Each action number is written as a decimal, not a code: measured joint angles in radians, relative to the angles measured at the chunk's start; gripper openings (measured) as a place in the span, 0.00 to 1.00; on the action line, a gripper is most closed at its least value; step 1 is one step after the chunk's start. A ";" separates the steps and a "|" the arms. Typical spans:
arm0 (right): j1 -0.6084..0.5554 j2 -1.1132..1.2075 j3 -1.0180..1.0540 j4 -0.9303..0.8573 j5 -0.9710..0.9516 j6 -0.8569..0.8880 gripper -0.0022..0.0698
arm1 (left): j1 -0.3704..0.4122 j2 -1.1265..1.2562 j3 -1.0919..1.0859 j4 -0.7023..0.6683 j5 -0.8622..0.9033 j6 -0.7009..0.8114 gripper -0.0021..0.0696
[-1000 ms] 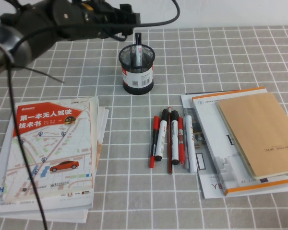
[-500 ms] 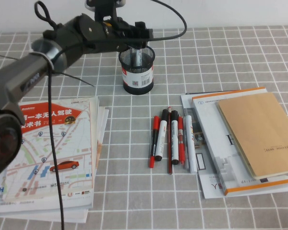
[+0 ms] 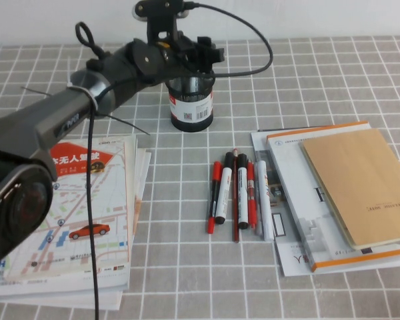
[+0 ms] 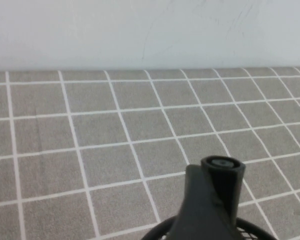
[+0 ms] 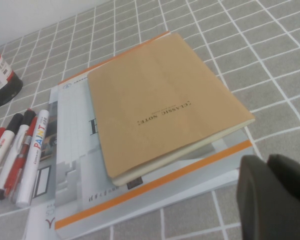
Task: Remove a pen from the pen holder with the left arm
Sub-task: 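Take a marker out of the pen holder and lay it on the table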
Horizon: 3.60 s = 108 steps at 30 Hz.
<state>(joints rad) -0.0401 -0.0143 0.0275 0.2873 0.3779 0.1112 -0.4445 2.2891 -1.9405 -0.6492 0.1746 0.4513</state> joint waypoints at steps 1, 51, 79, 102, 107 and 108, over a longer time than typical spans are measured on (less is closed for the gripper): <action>0.000 0.000 0.000 0.000 0.000 0.000 0.01 | 0.000 0.002 0.000 0.000 -0.003 0.000 0.57; 0.000 0.000 0.000 0.000 0.000 0.000 0.01 | -0.002 -0.469 -0.007 0.183 0.996 -0.023 0.16; 0.000 0.000 0.000 0.000 0.000 0.000 0.01 | -0.008 -0.019 -0.007 0.181 0.885 -0.276 0.16; 0.000 0.000 0.000 0.000 0.000 0.000 0.01 | -0.012 -0.015 -0.007 0.282 0.846 -0.530 0.16; 0.000 0.000 0.000 0.000 0.000 0.000 0.01 | -0.012 -0.007 -0.007 0.285 0.852 -0.556 0.16; 0.000 0.000 0.000 0.000 0.000 0.000 0.01 | -0.012 -0.007 -0.007 0.285 0.852 -0.568 0.16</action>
<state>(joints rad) -0.0401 -0.0143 0.0275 0.2873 0.3779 0.1112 -0.4566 2.2824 -1.9477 -0.3645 1.0264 -0.1165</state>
